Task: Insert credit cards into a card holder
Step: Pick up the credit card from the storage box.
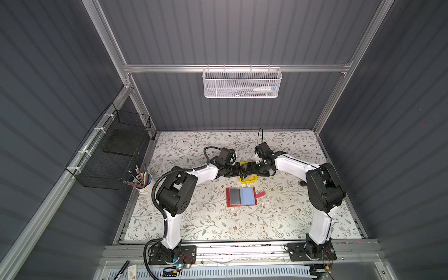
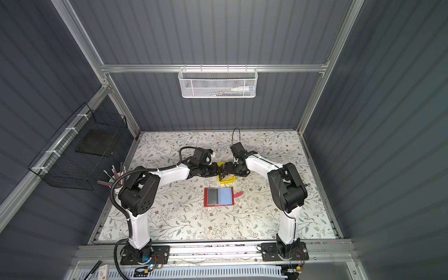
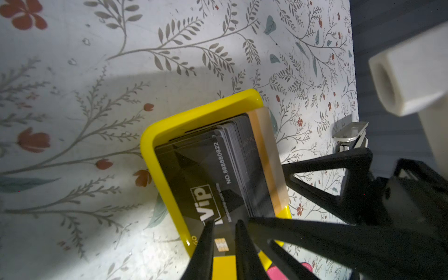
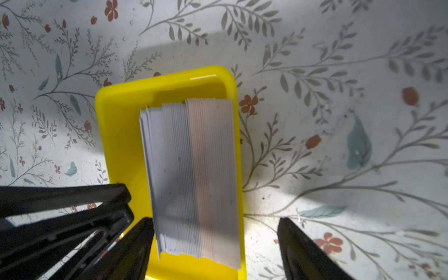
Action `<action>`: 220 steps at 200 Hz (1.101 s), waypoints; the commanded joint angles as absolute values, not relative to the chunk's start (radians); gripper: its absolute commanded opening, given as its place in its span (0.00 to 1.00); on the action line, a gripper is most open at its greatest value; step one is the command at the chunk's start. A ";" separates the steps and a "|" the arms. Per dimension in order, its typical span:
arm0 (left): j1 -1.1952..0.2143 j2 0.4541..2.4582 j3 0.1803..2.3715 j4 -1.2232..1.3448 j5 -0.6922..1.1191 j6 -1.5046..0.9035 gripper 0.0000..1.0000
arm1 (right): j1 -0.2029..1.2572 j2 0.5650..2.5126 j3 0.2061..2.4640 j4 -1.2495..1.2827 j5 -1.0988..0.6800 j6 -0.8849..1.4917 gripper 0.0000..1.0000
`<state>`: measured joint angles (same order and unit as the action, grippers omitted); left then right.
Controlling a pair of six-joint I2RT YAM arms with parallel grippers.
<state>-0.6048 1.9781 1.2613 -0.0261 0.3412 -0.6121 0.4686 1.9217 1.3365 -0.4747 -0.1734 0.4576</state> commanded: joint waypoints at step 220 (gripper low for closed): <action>-0.598 2.002 1.274 -0.033 0.358 -0.611 0.19 | 0.498 1.945 1.328 -0.502 -0.140 0.452 0.82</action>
